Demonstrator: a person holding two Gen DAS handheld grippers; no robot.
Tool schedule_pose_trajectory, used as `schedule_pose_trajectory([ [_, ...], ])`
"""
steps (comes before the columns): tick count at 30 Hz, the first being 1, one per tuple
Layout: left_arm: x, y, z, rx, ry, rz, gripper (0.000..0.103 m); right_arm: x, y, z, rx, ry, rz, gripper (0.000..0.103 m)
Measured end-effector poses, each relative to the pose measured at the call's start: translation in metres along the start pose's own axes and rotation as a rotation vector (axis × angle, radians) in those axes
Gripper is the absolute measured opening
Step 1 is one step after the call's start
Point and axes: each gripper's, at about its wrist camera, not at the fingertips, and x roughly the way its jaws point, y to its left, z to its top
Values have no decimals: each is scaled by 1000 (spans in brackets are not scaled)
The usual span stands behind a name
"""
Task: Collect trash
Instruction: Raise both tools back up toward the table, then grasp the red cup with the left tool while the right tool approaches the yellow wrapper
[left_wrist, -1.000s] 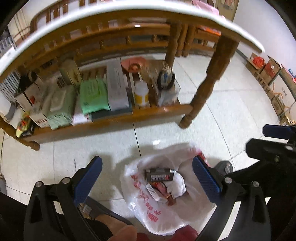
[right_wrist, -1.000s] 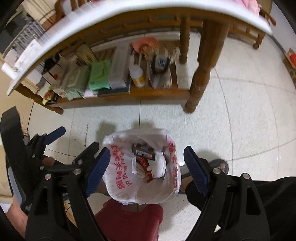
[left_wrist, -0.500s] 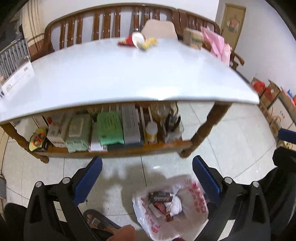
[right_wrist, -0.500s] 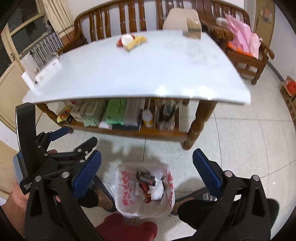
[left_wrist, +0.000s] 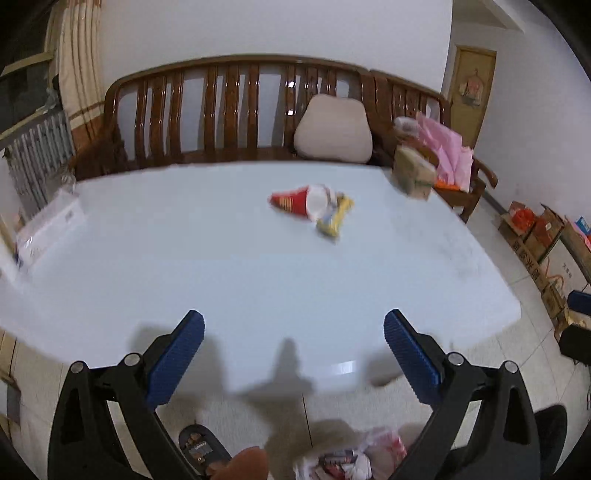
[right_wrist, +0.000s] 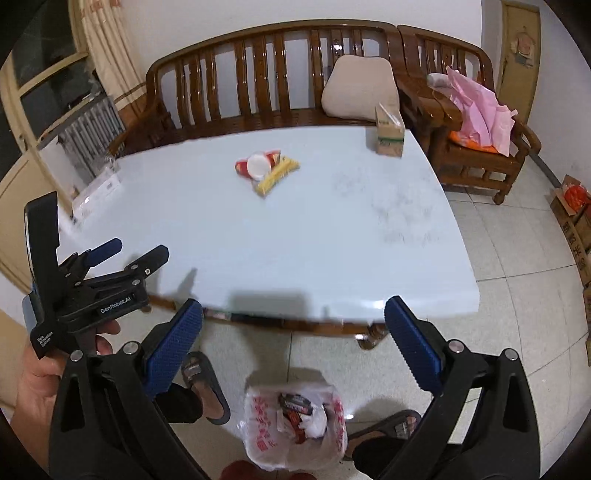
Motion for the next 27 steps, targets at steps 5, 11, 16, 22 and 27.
schedule_pose_trajectory([
  [5,24,13,47,39,-15,-10,95,22,6,46,58,29,8,96],
  [11,76,21,81,138,1,-49,95,61,12,94,120,73,-35,96],
  [16,120,25,91,233,13,-78,95,102,10,124,198,126,-51,96],
  [22,157,27,100,296,12,-156,95,154,8,151,266,190,-67,96],
  [27,189,24,108,344,29,-176,95,190,10,167,282,214,-121,96],
])
